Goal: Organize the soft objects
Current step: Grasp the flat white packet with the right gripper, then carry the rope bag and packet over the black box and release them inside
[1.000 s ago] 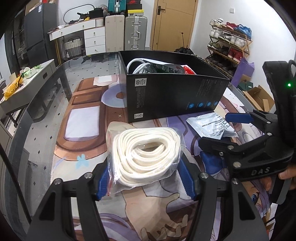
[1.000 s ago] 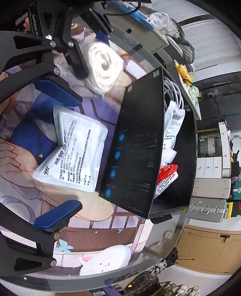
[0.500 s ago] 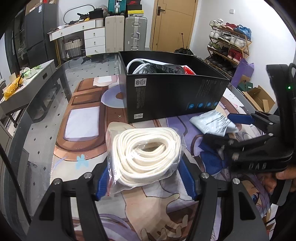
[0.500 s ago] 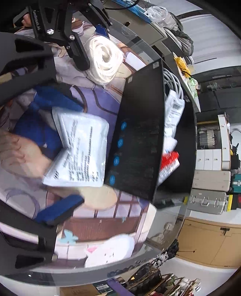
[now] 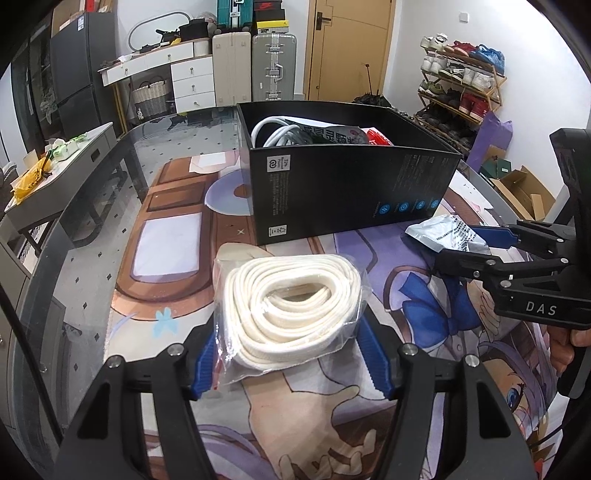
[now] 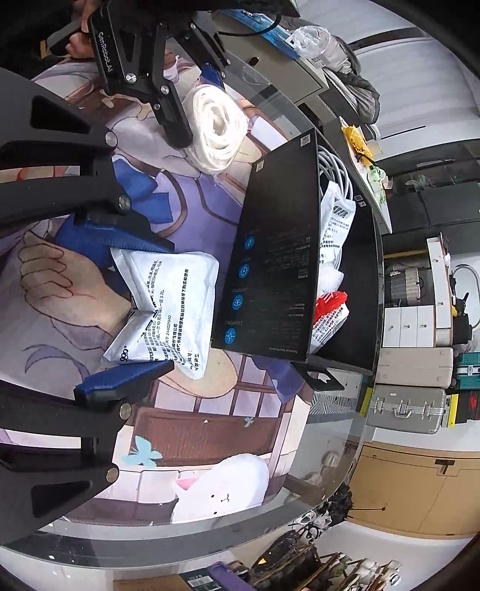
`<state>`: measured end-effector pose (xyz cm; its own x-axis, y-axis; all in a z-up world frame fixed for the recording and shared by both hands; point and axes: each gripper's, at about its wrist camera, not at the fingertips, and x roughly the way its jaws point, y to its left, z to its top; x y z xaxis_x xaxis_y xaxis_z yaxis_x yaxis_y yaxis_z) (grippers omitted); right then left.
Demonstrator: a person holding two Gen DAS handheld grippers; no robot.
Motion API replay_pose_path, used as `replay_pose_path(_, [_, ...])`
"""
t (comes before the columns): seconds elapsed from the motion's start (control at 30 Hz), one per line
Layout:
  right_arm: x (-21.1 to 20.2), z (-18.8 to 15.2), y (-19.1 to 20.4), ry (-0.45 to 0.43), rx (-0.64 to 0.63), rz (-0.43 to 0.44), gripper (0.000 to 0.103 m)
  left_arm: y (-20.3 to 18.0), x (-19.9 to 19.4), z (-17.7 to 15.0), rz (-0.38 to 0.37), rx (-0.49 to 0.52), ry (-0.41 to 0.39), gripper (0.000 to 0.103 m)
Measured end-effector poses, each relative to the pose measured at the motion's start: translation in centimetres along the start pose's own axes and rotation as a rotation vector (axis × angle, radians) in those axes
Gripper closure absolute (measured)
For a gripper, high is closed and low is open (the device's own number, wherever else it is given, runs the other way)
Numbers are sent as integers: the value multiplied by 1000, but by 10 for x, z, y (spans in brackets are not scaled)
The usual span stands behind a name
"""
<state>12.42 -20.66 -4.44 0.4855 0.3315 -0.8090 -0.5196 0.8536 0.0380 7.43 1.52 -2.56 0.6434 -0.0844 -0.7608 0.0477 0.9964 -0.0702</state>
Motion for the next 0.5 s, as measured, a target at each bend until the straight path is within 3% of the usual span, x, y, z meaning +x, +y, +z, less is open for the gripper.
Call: replay_pose_path(0.5, [-26, 4, 0, -63, -21, 44, 49, -1, -16, -6, -3, -3, -45, 41])
